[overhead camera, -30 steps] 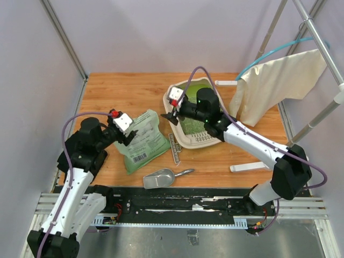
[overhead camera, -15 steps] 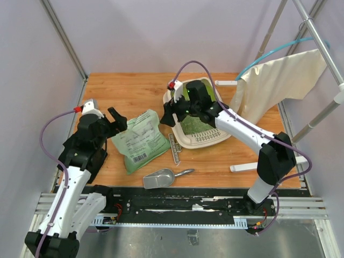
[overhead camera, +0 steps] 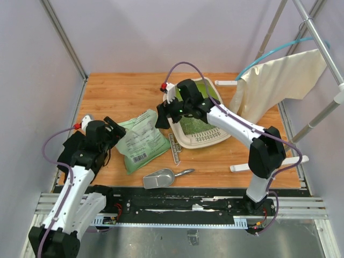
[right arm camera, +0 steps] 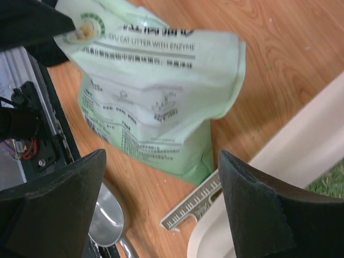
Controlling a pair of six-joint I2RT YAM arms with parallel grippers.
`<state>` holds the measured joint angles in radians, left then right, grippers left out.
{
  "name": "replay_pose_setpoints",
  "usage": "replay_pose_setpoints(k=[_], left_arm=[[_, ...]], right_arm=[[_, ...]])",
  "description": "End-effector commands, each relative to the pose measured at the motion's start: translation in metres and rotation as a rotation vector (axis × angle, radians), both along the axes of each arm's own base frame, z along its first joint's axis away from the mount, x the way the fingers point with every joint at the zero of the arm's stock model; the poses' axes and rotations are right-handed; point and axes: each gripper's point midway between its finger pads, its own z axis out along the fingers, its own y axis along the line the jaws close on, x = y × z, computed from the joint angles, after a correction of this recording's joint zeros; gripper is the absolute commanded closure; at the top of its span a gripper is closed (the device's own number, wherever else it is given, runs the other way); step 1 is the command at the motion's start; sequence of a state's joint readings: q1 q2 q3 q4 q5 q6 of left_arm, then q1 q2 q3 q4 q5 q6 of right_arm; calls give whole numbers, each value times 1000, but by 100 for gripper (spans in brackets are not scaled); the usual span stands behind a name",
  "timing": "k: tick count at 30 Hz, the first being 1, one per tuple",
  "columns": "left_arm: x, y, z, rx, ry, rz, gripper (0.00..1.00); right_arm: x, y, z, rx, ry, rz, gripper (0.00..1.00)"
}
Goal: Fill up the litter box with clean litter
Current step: Pick up the cat litter bag at the center of the board.
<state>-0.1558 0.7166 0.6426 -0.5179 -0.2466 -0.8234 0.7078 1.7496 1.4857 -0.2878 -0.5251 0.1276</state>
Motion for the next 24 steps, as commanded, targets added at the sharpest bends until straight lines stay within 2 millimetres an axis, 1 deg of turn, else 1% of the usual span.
replay_pose_setpoints(k=[1,2,3,4,6,7,8,9,10,11,13,14,15,16,18,20,22,23,24], left_arm=[[27,1,6,-75,-81,-5,0],[31,0,1,-104,-87,-23,0],[34,-4,0,-140,-100,-58,0],[36,-4,1,-164,-118,-74,0],[38,-5,6,-189,-171,-112,0],[40,-6,11,-193,-216,-133,0],[40,-9,14,-202,-250,-158,1],[39,-12,18,-213,-279,-178,7],[38,-12,17,-229,-290,-181,20],[37,-13,16,-238,-299,-185,31],[36,-13,14,-241,-306,-182,40],[35,-13,13,-241,-308,-183,43],[35,-14,12,-238,-312,-194,45],[35,-15,13,-235,-316,-209,48],[36,-16,13,-226,-312,-222,60],[37,-15,18,-207,-323,-225,75],[39,-15,29,-152,-371,-266,91],[39,-17,39,-105,-415,-302,96],[38,-16,49,-57,-456,-321,99]], right_arm=[[14,15,3,56,113,39,14],[19,17,1,61,142,39,13],[22,19,0,65,164,51,12],[25,22,-2,69,182,61,11],[32,27,-11,63,195,82,7],[35,29,-14,56,187,96,2],[42,29,-19,38,175,84,0],[51,27,-25,23,171,53,1],[60,26,-29,20,170,33,1],[67,24,-32,21,173,31,1],[76,23,-33,38,174,54,1],[76,26,-27,65,170,93,1],[74,30,-26,82,168,132,1],[70,32,-24,102,161,170,0],[64,37,-23,134,164,224,3],[61,38,-27,132,159,252,5],[61,34,-36,88,123,256,4],[59,32,-36,84,90,281,3],[56,31,-36,84,64,308,2]])
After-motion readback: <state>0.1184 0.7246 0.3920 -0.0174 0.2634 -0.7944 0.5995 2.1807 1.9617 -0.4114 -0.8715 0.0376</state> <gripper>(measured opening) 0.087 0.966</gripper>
